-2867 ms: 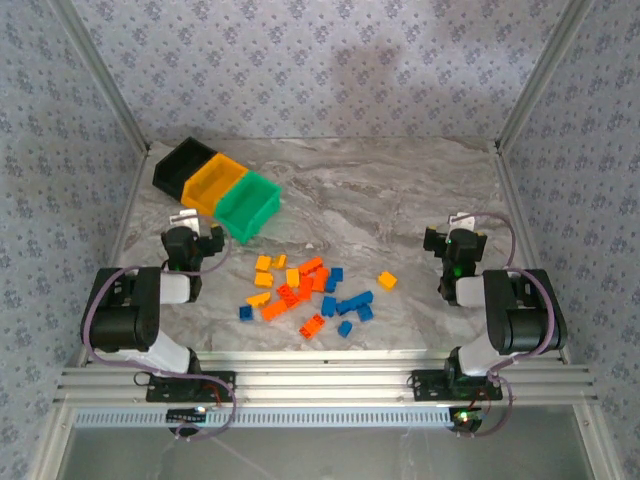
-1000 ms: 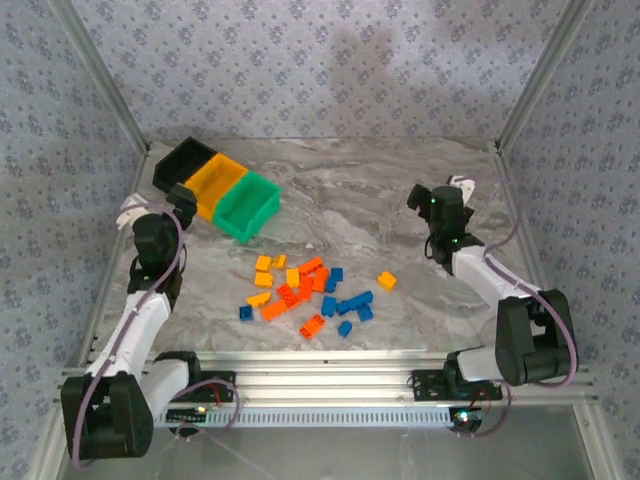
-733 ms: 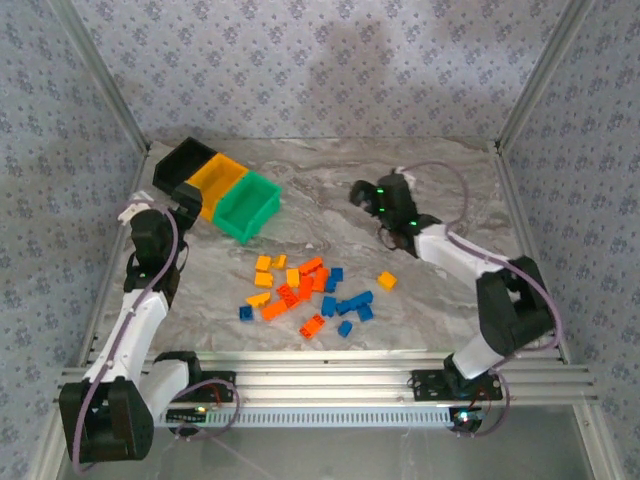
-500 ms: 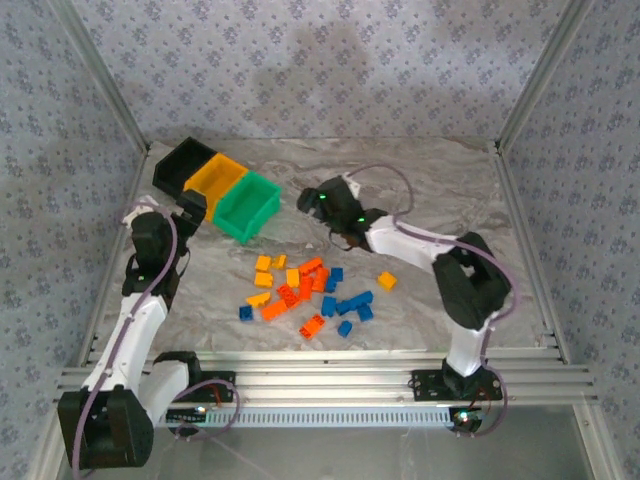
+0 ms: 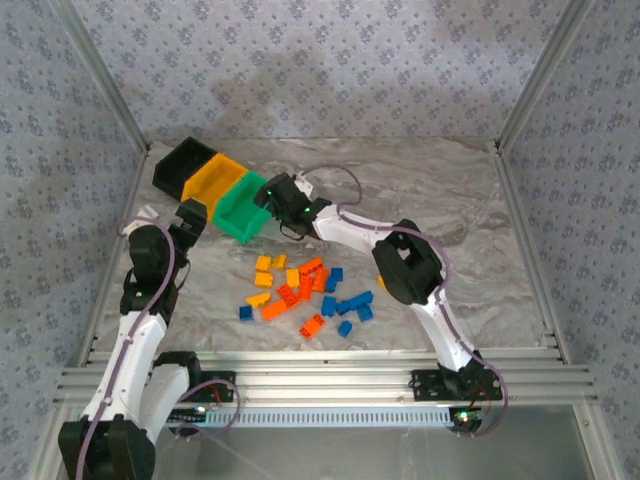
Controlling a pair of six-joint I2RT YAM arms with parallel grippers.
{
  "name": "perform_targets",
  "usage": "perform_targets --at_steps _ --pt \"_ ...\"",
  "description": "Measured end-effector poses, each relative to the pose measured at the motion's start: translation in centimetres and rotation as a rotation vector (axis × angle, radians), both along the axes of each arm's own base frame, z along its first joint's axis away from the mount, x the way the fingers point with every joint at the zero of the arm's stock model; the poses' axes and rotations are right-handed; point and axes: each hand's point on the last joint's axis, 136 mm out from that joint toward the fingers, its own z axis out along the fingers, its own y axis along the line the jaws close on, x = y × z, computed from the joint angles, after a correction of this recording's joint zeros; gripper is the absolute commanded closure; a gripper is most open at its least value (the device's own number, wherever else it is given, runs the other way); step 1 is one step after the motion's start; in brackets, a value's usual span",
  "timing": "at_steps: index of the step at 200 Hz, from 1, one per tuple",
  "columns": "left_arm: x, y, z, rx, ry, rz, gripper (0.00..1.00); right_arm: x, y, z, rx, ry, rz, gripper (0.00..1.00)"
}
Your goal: Sort the legos into containers by color
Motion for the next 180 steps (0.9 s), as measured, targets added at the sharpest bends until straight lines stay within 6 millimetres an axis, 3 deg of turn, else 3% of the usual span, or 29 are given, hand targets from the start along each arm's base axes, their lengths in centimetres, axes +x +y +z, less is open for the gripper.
perform_targets --at_steps 47,101,180 --pt "-0.3 0.0 -0.1 0.0 -0.002 -0.001 0.0 0.7 1.9 -1.7 -0.002 0.045 0.037 0.2" --pt "-0.5 -0.1 -0.3 0.0 0.008 -0.002 0.0 0.8 1.9 -3.0 -0.003 0.109 0.07 0.43" --pt "-0.6 -0.3 -0.8 0.001 0.03 -0.009 0.0 1.4 1.2 -2.2 -0.002 0.122 0.096 0.81"
